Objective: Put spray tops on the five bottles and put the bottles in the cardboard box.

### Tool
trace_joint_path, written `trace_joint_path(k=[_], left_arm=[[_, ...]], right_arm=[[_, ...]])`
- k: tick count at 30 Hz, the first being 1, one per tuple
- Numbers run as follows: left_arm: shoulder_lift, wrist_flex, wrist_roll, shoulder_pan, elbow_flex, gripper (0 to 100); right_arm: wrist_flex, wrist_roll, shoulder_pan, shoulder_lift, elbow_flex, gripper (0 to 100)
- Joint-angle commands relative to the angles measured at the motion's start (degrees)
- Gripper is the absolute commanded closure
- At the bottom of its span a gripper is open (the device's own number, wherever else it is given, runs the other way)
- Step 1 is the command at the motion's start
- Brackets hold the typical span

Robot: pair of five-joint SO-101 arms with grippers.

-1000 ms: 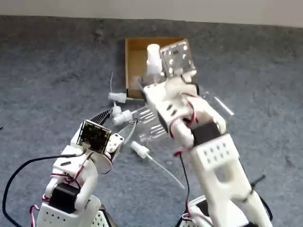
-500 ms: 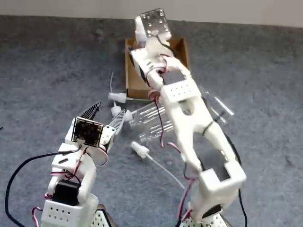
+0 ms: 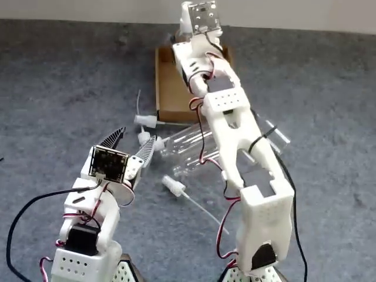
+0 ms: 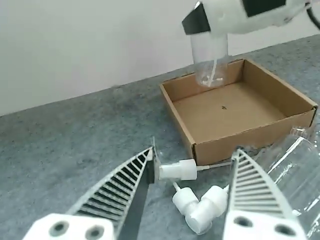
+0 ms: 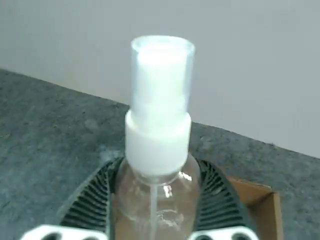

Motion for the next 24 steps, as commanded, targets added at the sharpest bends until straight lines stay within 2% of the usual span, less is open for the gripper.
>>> trace_joint_path(k=[1, 4, 11, 18, 24], left_arm=[[0.1, -1.3, -0.4, -0.8, -0.2, 81], [0.1, -1.3, -0.4, -0.8, -0.2, 81], [0.1, -1.3, -0.4, -0.8, -0.2, 81], [0.1, -1.3, -0.4, -0.9, -0.2, 81], [0.1, -1.3, -0.4, -0.9, -0.2, 81]], right_arm=[[-1.7, -2.6, 0.5, 1.5, -4.3, 99.5], [-1.7, -7.6, 0.9, 5.5, -4.6, 99.5], [1.7, -8.4, 1.3, 5.1, -1.3, 99.5], [3.6, -8.4, 0.4, -6.5, 17.2, 99.5], [-4.3, -7.9, 0.3, -18.8, 36.4, 99.5]])
